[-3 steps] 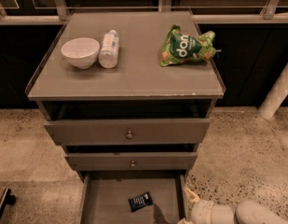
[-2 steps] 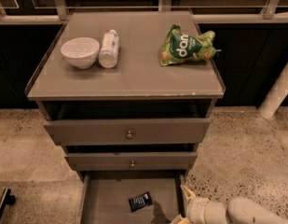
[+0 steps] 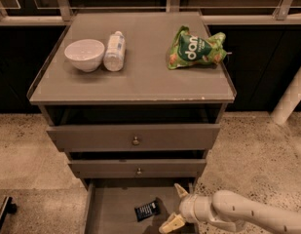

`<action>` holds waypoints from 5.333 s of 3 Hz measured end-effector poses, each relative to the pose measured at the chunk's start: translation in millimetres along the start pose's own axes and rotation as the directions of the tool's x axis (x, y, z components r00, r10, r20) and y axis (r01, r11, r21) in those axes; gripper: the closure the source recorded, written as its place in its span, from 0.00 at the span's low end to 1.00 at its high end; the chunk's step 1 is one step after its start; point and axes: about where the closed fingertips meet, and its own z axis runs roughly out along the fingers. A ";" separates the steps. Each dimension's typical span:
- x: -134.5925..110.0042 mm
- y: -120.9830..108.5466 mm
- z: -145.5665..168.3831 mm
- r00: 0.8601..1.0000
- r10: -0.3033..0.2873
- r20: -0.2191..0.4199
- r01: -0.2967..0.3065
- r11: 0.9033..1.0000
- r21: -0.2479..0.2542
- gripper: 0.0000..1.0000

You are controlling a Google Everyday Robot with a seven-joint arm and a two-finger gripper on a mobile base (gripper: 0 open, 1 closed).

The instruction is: Pick rxbar blueberry from bottom drawer and place on counter

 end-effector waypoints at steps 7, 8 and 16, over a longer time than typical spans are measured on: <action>28.9 -11.0 124.5 0.979 -0.178 -0.097 0.165 0.978 -0.128 0.00; 47.5 -26.4 129.5 0.982 -0.159 -0.104 0.146 0.982 -0.124 0.00; 129.3 -58.1 231.1 0.994 -0.108 -0.036 0.102 0.987 -0.121 0.00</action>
Offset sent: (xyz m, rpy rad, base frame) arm -0.0020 0.0111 -0.0418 -0.0159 0.0526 -0.0100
